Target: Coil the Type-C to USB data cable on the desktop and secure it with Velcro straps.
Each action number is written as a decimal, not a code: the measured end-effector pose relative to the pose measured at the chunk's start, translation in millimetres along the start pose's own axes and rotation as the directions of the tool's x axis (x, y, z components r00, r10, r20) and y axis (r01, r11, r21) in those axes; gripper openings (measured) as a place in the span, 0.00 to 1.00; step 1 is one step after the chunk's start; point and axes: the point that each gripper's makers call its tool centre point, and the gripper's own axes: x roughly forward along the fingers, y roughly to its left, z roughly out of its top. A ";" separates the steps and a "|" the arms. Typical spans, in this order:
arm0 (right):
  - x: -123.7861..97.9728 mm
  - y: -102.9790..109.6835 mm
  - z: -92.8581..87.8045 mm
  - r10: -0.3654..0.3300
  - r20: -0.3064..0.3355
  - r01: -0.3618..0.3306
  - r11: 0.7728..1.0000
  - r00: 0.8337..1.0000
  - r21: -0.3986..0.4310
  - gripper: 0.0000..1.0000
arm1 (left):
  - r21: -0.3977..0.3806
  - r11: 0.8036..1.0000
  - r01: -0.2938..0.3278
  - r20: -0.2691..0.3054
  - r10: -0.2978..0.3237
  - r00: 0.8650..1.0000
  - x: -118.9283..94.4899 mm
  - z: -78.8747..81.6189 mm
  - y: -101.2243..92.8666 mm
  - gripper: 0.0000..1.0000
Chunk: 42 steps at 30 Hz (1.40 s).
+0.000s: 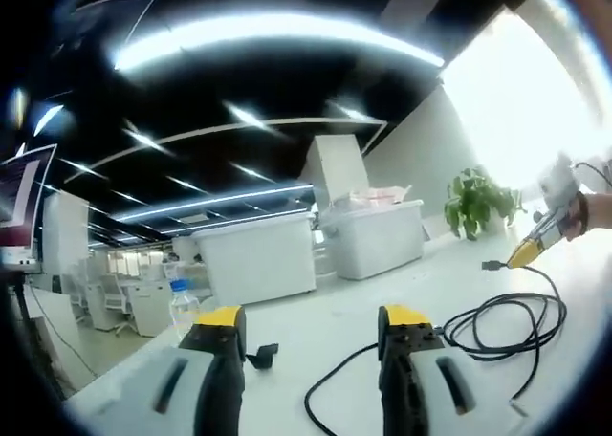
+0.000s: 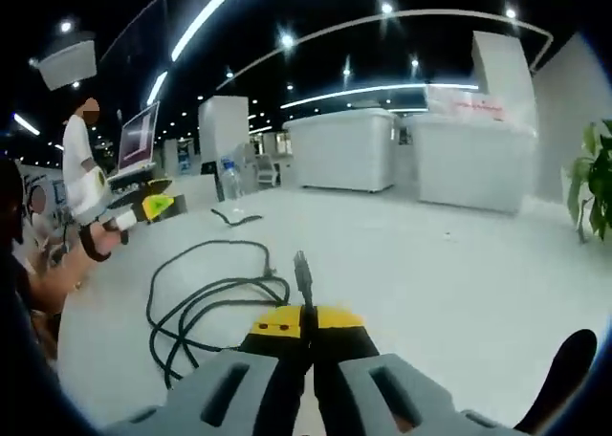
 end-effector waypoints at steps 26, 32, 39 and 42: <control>37.9 112.4 88.8 0.365 0.179 -0.333 0.925 0.914 -0.184 0.01 | -0.453 0.516 0.726 0.395 -0.614 0.683 20.7 53.6 -135.2 0.25; 39.8 109.6 76.1 0.384 0.171 -0.369 0.922 0.907 -0.114 0.01 | -0.428 0.539 0.725 0.363 -0.632 0.685 14.7 44.0 -139.7 0.15; 52.0 97.1 54.5 0.341 0.170 -0.350 0.937 0.925 0.024 0.04 | -0.382 0.611 0.693 0.267 -0.645 0.716 11.6 25.8 -144.9 0.05; 51.3 92.8 52.1 0.341 0.179 -0.355 0.934 0.923 0.049 0.10 | -0.362 0.645 0.673 0.258 -0.625 0.737 12.1 27.2 -141.2 0.05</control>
